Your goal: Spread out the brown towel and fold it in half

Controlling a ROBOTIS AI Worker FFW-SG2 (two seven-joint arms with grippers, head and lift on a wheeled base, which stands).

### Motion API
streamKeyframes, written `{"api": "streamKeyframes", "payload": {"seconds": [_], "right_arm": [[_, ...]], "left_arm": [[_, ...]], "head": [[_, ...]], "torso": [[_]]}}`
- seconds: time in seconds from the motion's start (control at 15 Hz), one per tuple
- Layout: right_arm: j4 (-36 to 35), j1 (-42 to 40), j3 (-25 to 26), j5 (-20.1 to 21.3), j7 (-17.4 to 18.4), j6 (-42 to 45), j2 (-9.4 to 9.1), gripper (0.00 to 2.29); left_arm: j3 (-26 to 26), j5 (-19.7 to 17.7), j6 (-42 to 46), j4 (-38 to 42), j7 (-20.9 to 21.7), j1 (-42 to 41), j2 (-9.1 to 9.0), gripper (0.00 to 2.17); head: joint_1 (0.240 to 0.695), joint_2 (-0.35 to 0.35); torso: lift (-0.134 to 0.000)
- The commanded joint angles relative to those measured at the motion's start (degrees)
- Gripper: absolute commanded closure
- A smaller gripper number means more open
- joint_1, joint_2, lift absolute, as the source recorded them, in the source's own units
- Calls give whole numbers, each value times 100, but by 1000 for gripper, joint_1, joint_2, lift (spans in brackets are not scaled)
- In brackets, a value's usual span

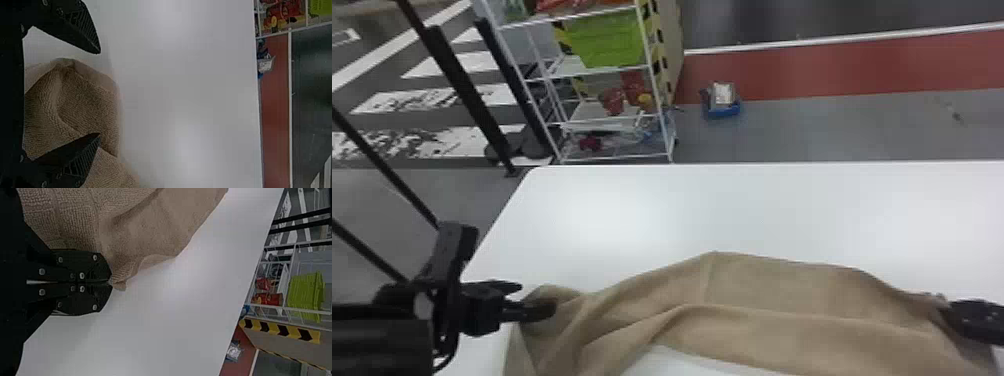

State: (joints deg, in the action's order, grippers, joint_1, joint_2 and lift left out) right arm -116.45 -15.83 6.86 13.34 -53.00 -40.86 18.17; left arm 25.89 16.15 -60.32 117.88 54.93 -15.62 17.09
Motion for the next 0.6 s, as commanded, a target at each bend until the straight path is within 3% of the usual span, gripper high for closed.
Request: {"api": "streamKeyframes", "payload": {"seconds": [0.0,0.53], "right_arm": [[26,18,0,-7,0,11,2,1656],[26,-26,53,-25,-26,29,11,1656]], "left_arm": [[-163,55,182,-99,-61,-3,-30,29],[-374,63,305,-327,-131,208,-65,93]], "head": [[695,255],[695,214]], "torso": [[-124],[-124]]}}
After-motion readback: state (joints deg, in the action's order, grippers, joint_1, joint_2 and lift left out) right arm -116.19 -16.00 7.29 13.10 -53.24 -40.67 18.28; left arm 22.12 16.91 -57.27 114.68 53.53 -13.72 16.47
